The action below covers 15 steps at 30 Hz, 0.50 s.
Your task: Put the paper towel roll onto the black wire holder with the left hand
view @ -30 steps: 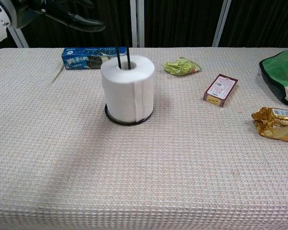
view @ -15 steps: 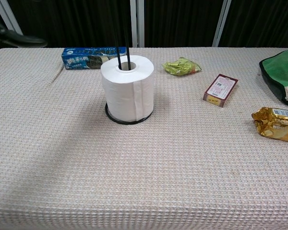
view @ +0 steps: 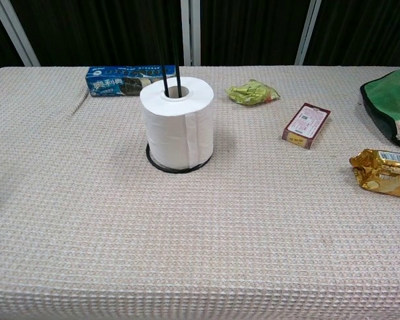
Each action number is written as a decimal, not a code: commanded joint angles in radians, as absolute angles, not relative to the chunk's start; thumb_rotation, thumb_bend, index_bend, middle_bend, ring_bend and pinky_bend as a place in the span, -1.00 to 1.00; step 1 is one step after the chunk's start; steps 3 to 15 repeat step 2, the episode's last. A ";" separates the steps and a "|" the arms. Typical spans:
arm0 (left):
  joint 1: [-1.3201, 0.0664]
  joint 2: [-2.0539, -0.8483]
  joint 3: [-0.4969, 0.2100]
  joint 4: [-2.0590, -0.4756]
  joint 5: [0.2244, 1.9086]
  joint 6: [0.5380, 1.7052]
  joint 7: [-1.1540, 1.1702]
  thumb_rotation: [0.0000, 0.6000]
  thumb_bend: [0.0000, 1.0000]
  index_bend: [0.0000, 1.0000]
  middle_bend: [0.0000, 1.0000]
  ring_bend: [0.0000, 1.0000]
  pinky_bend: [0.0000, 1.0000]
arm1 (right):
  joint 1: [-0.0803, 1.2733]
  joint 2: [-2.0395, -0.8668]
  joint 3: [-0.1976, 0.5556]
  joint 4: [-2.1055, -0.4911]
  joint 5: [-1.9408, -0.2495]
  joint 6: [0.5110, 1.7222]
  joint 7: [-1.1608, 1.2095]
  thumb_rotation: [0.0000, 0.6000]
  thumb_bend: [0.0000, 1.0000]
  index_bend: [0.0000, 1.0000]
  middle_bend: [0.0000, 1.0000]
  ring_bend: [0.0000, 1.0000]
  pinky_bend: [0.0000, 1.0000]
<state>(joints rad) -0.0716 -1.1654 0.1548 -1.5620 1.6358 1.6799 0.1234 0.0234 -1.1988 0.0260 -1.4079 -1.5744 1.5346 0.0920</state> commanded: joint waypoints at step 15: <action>-0.046 -1.184 0.145 -1.527 1.632 1.699 0.143 0.44 -0.81 -0.83 -0.90 -0.93 -0.62 | 0.023 -1.201 0.023 -1.412 -1.574 1.533 0.089 1.00 -0.51 -1.00 -1.00 -1.00 -1.00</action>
